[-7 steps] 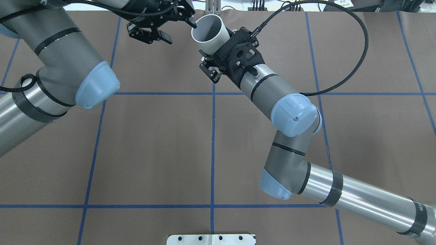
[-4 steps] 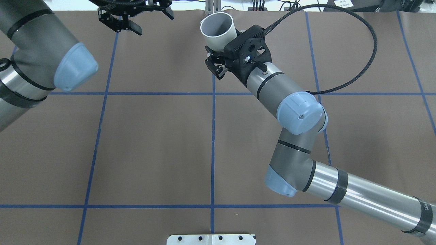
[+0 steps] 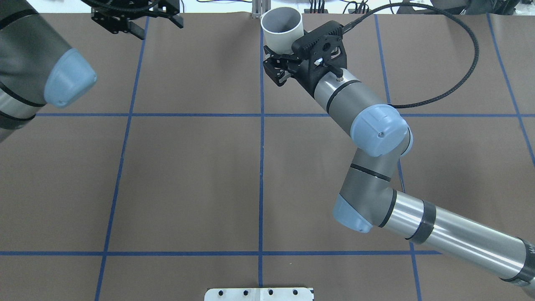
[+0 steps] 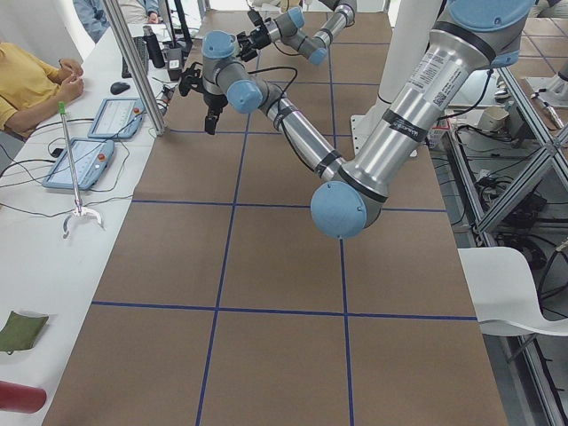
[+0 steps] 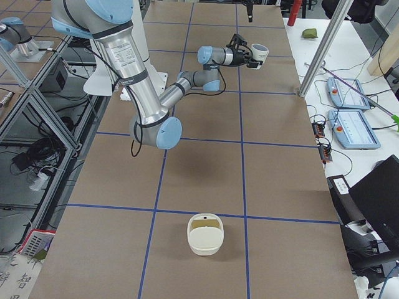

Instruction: Left arm hands cup to right arm to dump lemon

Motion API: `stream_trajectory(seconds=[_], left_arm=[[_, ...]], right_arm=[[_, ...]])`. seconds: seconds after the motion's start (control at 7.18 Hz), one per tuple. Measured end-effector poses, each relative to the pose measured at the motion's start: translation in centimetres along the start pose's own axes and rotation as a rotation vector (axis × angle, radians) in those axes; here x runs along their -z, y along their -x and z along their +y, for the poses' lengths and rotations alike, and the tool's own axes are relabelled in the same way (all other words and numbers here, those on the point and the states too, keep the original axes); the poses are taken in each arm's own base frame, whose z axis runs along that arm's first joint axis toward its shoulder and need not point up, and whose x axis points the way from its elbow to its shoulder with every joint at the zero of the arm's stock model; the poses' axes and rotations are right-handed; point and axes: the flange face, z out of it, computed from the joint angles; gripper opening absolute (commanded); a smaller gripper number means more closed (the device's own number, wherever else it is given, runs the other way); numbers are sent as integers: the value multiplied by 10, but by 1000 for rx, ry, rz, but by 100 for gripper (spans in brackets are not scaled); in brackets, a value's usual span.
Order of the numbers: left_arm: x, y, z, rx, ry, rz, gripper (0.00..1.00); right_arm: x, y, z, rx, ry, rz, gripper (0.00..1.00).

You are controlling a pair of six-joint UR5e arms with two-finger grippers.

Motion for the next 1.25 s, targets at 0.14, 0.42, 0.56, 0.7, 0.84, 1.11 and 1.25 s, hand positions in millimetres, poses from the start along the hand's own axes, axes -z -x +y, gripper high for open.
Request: stream_trajectory(seconds=[0.14,0.42,0.56,0.7,0.84,1.11,1.25], left_arm=[[1,38,2,-87,30,-52,100],[6,109,13,-202,73,-115,100],[9,127,16,-218,80,-127,100],[10,134,18,-224,83,-132,100],[9,137,19,-227,86,-133,100],[5,143,19,-218,97,-135,100],[3,145,19,-212,103,-131,100]], right_arm=[[8,-31,-3,10,42,18,0],[39,-94,-4,9,117,24,0],[65,-121,1,-36,140,35,0],[93,-141,6,-88,153,48,0],[120,-157,12,-115,164,61,0],[173,-196,36,-159,151,65,0],[202,-222,50,-202,131,68,0]])
